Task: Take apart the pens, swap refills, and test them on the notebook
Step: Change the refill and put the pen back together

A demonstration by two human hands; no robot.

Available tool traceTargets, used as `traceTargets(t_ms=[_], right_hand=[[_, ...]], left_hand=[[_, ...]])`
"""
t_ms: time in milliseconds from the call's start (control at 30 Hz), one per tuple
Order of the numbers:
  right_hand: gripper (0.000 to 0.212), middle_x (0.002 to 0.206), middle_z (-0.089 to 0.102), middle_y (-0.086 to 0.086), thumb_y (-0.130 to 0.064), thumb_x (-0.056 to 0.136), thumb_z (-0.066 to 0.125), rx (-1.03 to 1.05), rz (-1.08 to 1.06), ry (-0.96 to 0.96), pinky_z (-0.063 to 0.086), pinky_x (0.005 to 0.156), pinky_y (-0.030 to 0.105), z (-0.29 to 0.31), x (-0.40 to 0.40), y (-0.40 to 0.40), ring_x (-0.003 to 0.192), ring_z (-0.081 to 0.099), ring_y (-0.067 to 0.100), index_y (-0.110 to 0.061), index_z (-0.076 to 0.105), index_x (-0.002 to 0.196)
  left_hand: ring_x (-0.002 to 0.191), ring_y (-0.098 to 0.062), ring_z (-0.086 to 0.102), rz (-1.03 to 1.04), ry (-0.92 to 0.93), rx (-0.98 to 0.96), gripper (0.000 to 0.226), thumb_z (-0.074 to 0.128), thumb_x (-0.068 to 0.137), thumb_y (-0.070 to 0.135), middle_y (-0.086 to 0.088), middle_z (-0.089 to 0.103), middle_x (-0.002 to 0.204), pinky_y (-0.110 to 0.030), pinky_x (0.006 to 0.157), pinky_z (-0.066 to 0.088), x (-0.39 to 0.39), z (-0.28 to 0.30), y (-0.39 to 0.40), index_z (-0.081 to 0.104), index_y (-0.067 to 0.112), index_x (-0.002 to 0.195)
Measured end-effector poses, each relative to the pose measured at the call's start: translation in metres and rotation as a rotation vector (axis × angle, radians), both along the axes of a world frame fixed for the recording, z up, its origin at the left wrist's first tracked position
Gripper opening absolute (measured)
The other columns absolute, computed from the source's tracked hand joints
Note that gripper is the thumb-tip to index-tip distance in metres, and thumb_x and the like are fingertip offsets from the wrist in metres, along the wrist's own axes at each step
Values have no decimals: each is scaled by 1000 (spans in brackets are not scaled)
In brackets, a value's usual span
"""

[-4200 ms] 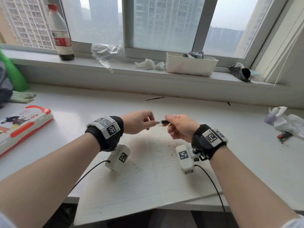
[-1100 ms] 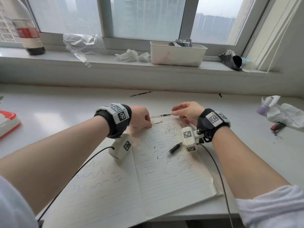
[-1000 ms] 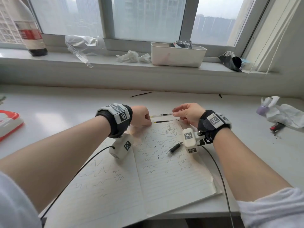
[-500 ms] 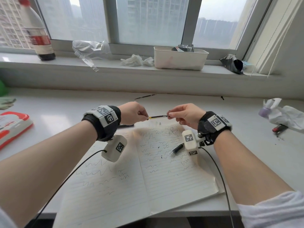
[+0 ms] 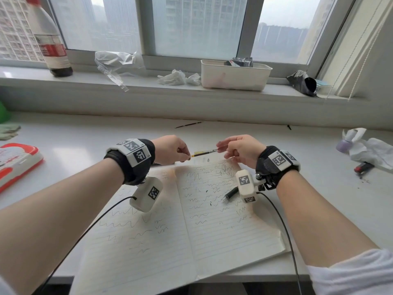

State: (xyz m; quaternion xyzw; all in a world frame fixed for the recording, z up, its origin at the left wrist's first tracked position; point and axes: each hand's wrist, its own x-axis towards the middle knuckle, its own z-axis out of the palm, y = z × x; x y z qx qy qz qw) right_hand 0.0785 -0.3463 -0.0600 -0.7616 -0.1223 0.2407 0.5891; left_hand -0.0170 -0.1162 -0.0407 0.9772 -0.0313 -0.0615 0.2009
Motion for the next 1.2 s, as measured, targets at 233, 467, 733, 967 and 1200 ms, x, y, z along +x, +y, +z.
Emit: traceTargets(t_ms=[233, 467, 733, 967, 1200], right_hand=[[12, 84, 68, 11, 3, 85, 67, 29, 24, -57, 43, 52, 19, -5, -3, 0, 62, 57, 11, -4, 72, 93], [16, 82, 72, 10, 3, 92, 57, 49, 6, -25, 46, 52, 19, 1, -4, -13, 61, 60, 11, -3, 71, 97], [7, 79, 72, 11, 1, 86, 68, 31, 8, -85, 53, 57, 19, 0, -15, -1, 64, 65, 13, 1, 72, 92], [8, 83, 69, 14, 9, 87, 63, 111, -9, -40, 58, 68, 20, -5, -10, 2, 73, 66, 17, 5, 68, 91], [4, 88, 71, 19, 0, 85, 70, -116, -87, -81, 57, 75, 32, -13, 6, -6, 72, 63, 21, -3, 73, 87]], left_hand=[[69, -9, 59, -16, -9, -14, 20, 59, 94, 26, 4, 73, 95, -17, 62, 45, -2, 2, -3, 73, 18, 104], [69, -5, 57, -15, -9, -16, 19, 59, 94, 27, 6, 72, 93, -15, 61, 44, -7, 3, -4, 73, 19, 105], [66, 1, 56, -29, -11, -37, 17, 57, 95, 31, 12, 70, 86, -19, 61, 45, -8, 6, -9, 73, 24, 98], [64, -1, 57, -32, 38, -19, 19, 54, 96, 33, 17, 69, 82, -20, 58, 41, 0, 7, -8, 71, 31, 91], [80, -14, 67, 48, 7, 31, 18, 66, 88, 33, 4, 74, 89, -26, 75, 52, -4, -3, 12, 75, 19, 95]])
